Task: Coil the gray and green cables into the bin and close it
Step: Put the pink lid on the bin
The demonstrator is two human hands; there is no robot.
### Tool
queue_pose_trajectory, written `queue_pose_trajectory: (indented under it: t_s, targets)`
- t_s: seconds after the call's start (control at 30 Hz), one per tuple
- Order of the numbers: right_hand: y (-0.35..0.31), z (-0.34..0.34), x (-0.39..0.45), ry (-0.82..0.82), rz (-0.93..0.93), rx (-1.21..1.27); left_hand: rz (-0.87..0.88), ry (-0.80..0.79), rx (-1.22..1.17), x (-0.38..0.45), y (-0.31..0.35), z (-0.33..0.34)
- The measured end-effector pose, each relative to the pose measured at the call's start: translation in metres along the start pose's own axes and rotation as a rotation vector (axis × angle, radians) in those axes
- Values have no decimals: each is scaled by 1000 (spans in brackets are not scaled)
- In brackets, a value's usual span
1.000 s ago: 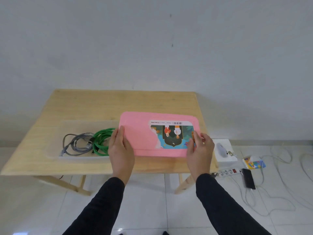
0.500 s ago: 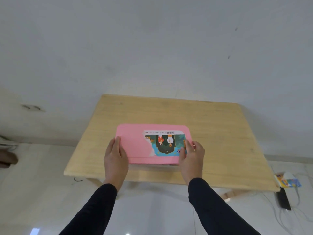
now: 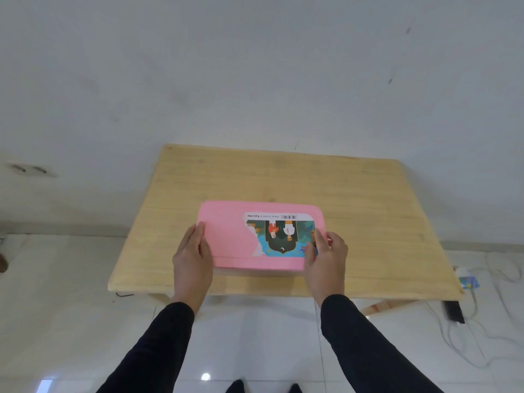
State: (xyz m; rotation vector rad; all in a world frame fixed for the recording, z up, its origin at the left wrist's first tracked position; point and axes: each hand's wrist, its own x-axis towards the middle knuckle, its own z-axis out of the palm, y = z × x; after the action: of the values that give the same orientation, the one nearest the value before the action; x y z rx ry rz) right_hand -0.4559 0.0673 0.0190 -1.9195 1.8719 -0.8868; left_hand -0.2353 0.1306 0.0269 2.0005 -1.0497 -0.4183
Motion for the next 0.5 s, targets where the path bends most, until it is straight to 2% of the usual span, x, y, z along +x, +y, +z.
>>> queue_pose_trajectory:
  t_s: [0.1,0.27,0.5]
  targets:
    - [2,-2,1,-64,31,72,-16,-17,-41,1,-1,0]
    - [0,-10,-6,-167,259,363,-121,-96,-175,-9,3,-4]
    - [-16,-7,19,-106,268,397,-117,-73,-225,19,14,1]
